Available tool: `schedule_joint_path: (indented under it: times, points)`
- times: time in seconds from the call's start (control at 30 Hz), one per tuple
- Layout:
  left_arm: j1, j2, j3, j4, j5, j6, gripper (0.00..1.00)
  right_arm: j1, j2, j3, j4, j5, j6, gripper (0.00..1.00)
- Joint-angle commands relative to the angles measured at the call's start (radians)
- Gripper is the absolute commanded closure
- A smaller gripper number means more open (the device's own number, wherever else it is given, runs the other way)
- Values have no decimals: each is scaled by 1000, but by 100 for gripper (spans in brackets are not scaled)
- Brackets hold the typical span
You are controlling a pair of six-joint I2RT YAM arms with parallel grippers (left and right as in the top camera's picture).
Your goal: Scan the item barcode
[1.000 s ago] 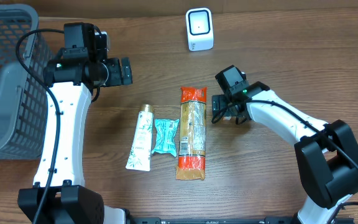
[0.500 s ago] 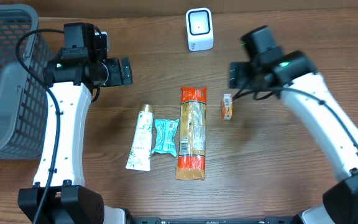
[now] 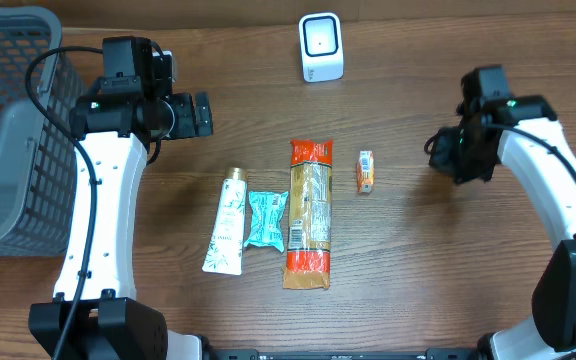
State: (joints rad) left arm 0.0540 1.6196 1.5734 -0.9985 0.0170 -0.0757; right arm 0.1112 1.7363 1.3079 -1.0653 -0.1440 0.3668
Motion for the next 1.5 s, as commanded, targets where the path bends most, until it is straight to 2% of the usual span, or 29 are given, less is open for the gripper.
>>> schedule_joint_path:
  times: [0.0, 0.17, 0.3, 0.57, 0.8, 0.93, 1.47]
  points:
    - [-2, -5, 11, 4, -6, -14, 0, 33, 9, -95, 38, -139, 0, 96]
    - [-2, -5, 11, 4, -6, -14, 0, 116, 9, -253, 162, -266, 15, 96]
    - [-1, -5, 11, 4, -6, -14, 0, 207, 9, -320, 227, -269, 89, 96]
    - [-8, -5, 11, 4, -6, -14, 0, 408, 9, -333, 353, -258, 188, 96]
    - [-9, -5, 11, 4, -6, -14, 0, 463, 9, -333, 506, -248, 251, 96]
    - [-8, -5, 11, 4, -6, -14, 0, 466, 9, -333, 558, -153, 319, 96]
    - [-8, -5, 11, 4, -6, -14, 0, 557, 9, -333, 732, 159, 392, 96]
